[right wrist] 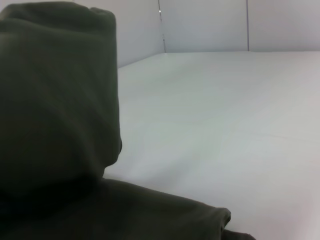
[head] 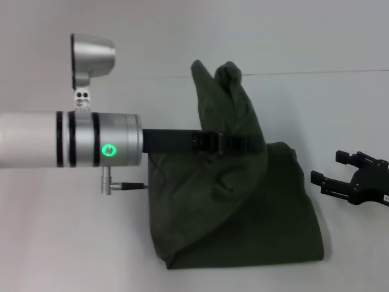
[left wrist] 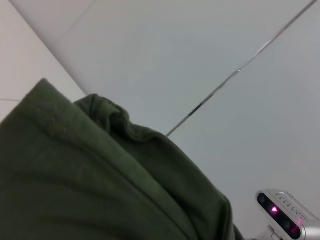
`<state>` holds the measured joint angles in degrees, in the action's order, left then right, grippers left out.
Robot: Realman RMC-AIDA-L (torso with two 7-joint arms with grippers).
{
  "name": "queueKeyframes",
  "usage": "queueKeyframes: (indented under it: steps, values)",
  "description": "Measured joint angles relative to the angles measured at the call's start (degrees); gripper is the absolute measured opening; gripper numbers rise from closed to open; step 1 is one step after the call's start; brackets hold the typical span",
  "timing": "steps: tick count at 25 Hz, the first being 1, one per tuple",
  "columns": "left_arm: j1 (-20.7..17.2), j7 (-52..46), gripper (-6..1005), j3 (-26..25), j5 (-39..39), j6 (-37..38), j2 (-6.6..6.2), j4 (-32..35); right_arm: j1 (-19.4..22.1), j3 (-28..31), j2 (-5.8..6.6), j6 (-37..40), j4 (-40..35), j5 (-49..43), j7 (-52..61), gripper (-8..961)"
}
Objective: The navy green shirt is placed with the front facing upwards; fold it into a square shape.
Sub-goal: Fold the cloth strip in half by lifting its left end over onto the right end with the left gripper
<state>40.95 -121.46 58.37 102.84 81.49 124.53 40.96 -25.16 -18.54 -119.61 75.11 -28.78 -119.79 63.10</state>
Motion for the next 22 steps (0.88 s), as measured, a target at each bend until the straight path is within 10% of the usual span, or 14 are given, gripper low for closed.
queueKeyframes:
  steps: [22]
  values:
    - [1.1, 0.3, 84, 9.4, -3.2, -7.1, 0.08, -5.3, -1.1, 0.5, -0.03, -2.1, 0.0, 0.0, 0.2, 851]
